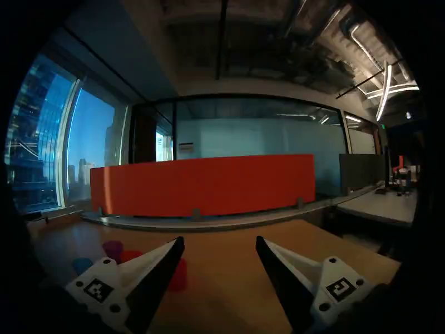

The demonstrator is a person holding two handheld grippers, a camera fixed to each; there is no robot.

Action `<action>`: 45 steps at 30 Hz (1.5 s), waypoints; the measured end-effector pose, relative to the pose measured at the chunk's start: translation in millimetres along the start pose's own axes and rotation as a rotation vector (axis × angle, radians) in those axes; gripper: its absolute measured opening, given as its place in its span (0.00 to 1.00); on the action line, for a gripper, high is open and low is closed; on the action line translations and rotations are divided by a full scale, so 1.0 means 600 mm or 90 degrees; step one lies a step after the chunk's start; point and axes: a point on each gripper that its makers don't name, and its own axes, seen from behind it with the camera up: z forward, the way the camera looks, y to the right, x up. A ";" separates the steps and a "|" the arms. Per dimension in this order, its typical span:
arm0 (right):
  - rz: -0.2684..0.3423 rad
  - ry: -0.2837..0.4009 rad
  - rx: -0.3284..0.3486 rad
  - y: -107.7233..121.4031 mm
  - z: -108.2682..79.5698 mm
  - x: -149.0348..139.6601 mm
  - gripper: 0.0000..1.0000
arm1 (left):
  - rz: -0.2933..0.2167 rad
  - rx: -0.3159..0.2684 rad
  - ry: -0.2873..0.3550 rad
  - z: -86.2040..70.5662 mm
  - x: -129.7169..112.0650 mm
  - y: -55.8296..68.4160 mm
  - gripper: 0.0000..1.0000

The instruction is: Pour water

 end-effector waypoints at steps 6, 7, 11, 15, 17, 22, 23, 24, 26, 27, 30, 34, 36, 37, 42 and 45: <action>0.022 -0.005 -0.008 0.007 -0.002 -0.007 0.99 | 0.009 -0.001 -0.011 0.001 -0.029 -0.010 0.94; 0.023 -0.005 -0.009 0.009 -0.002 -0.007 0.99 | 0.009 -0.002 -0.012 0.001 -0.033 -0.012 0.94; 0.026 -0.005 -0.014 0.013 -0.004 -0.006 0.99 | 0.008 -0.005 -0.017 0.001 -0.048 -0.020 0.93; 0.025 -0.005 -0.017 0.014 -0.006 -0.002 0.99 | 0.003 -0.001 -0.018 0.001 -0.056 -0.035 0.94; 0.024 -0.004 -0.017 0.014 -0.007 0.000 0.99 | -0.001 0.002 -0.017 0.000 -0.059 -0.043 0.94; 0.022 -0.003 -0.017 0.010 -0.006 0.005 0.99 | -0.011 0.007 -0.014 -0.003 -0.064 -0.059 0.94; 0.022 -0.003 -0.017 0.009 -0.006 0.006 0.99 | -0.013 0.007 -0.013 -0.003 -0.065 -0.061 0.94; 0.022 -0.003 -0.016 0.007 -0.006 0.007 0.99 | -0.016 0.007 -0.013 -0.003 -0.065 -0.062 0.94; 0.022 -0.003 -0.014 0.004 -0.005 0.008 0.99 | -0.019 0.007 -0.011 -0.002 -0.065 -0.064 0.93; 0.021 -0.002 -0.013 0.002 -0.004 0.009 0.99 | -0.020 0.007 -0.010 -0.002 -0.066 -0.064 0.93; 0.019 -0.003 -0.009 -0.004 -0.002 0.010 0.99 | -0.022 0.004 -0.009 -0.002 -0.069 -0.063 0.94; 0.017 -0.003 -0.005 -0.009 0.001 0.011 0.99 | -0.023 0.002 -0.011 -0.001 -0.074 -0.059 0.94; 0.016 -0.003 -0.004 -0.011 0.002 0.011 0.99 | -0.024 0.001 -0.013 -0.001 -0.077 -0.057 0.94; 0.016 -0.003 -0.003 -0.012 0.002 0.011 0.99 | -0.026 0.000 -0.015 -0.001 -0.078 -0.056 0.94; 0.016 -0.003 -0.002 -0.012 0.002 0.012 0.99 | -0.038 -0.009 -0.021 0.000 -0.084 -0.050 0.94; 0.017 -0.003 -0.004 -0.010 0.001 0.013 0.99 | -0.039 -0.011 -0.026 0.001 -0.087 -0.049 0.93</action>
